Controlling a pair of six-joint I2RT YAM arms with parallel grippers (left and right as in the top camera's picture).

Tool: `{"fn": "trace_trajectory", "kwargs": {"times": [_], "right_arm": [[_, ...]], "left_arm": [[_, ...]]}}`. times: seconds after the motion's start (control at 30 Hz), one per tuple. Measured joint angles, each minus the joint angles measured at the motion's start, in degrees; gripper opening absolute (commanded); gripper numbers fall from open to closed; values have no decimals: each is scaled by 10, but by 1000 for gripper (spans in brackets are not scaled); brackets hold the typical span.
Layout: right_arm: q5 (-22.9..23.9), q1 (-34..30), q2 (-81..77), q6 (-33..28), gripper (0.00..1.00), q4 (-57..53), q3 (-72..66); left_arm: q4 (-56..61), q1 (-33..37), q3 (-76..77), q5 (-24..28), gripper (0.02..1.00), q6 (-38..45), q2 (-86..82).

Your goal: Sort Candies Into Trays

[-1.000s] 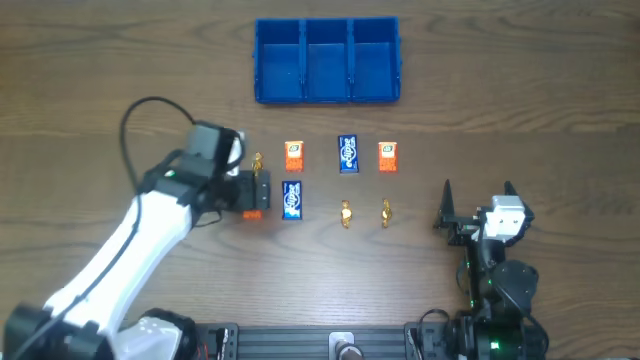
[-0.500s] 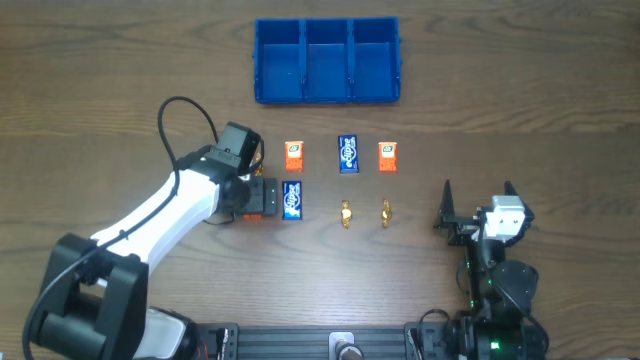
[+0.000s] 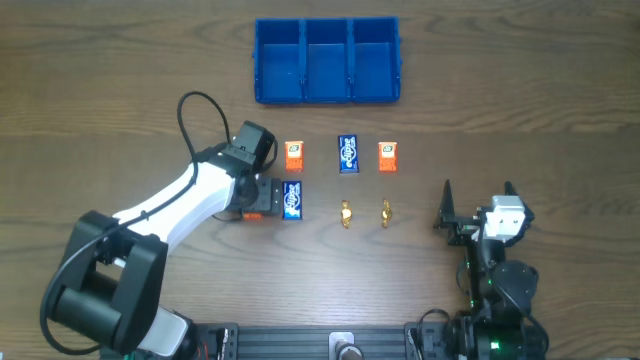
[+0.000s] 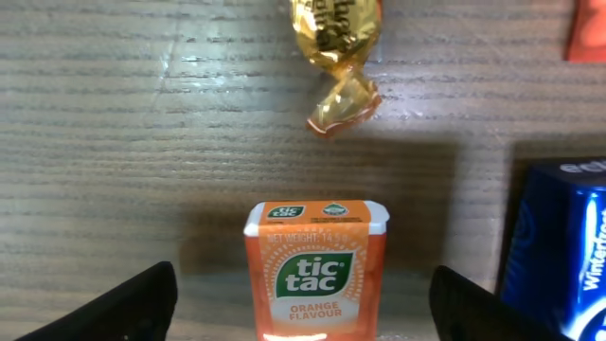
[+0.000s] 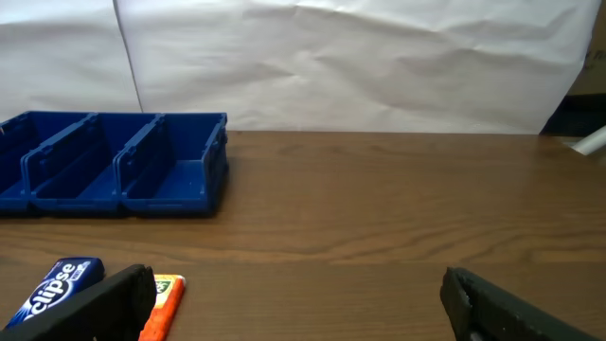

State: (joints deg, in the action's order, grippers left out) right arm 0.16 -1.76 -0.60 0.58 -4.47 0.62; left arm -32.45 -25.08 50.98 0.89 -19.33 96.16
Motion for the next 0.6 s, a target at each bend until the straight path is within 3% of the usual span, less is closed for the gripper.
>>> {"fn": "trace_trajectory", "kwargs": {"times": [0.6], "right_arm": [[0,0,0,0,1000,0,0]], "left_arm": [[0,0,0,-2,711,-6,6]]}}
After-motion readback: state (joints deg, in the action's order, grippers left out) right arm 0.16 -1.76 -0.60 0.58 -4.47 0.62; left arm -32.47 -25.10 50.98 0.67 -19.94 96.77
